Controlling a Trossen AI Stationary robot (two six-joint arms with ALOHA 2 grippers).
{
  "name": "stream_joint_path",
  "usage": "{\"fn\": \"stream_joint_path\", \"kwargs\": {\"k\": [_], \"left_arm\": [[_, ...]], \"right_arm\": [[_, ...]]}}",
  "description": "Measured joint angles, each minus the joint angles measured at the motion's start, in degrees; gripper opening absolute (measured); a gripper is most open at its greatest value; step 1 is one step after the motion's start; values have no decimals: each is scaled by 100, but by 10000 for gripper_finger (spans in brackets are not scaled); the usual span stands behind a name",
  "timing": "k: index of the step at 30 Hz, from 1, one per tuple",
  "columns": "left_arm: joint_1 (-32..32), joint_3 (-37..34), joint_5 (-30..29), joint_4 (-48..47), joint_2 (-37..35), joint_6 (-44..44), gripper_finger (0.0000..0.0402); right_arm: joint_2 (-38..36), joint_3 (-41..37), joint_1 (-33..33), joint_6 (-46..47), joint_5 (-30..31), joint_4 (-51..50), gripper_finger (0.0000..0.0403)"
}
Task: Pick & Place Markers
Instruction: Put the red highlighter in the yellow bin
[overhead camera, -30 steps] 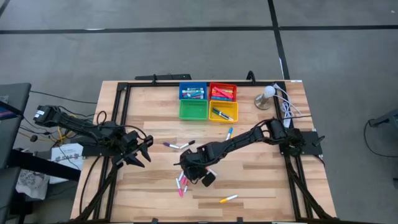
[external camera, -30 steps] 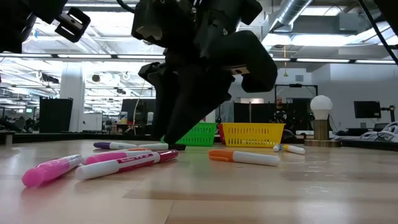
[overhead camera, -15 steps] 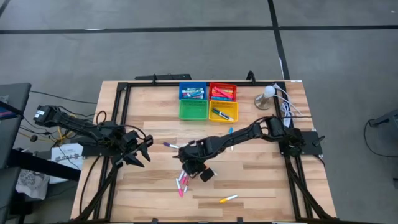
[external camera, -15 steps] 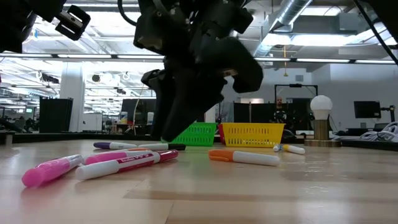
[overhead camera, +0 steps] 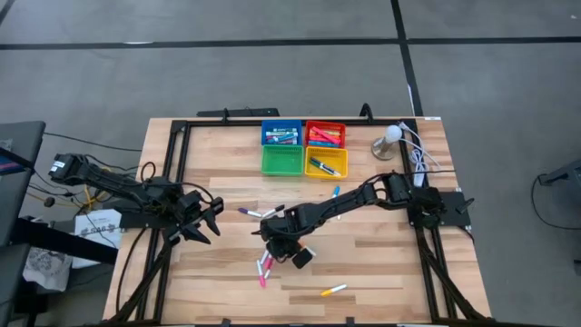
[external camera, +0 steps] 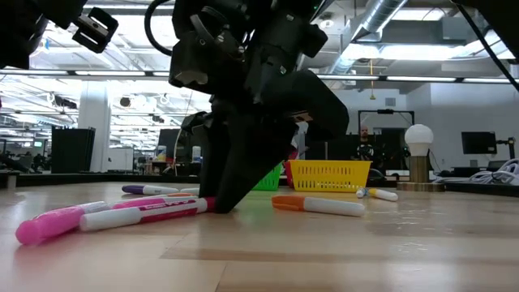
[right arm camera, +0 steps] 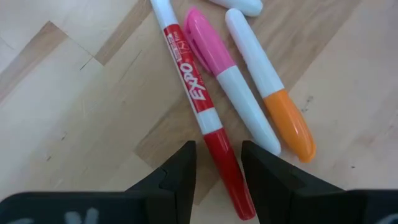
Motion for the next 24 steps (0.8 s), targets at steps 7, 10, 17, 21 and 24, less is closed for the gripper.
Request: {"fn": "stream_joint_path", "kwargs": {"k": [7, 10, 17, 21, 24], "left_arm": [[-1, 2, 1, 7, 11, 2, 150], [1, 2, 1, 7, 9, 2, 150], [0, 2, 1, 7, 9, 2, 150], [0, 2, 1, 7, 9, 2, 150], [-1, 2, 3, 7, 10, 2, 150]], "right_arm": [[-2, -9, -88, 165, 25, -26, 103], [-2, -9, -90, 165, 40, -52, 91], [-1, -9, -90, 167, 51, -125, 68], [-87, -12, -91, 153, 54, -233, 62], [-188, -41, -95, 131, 72, -393, 58]]}}
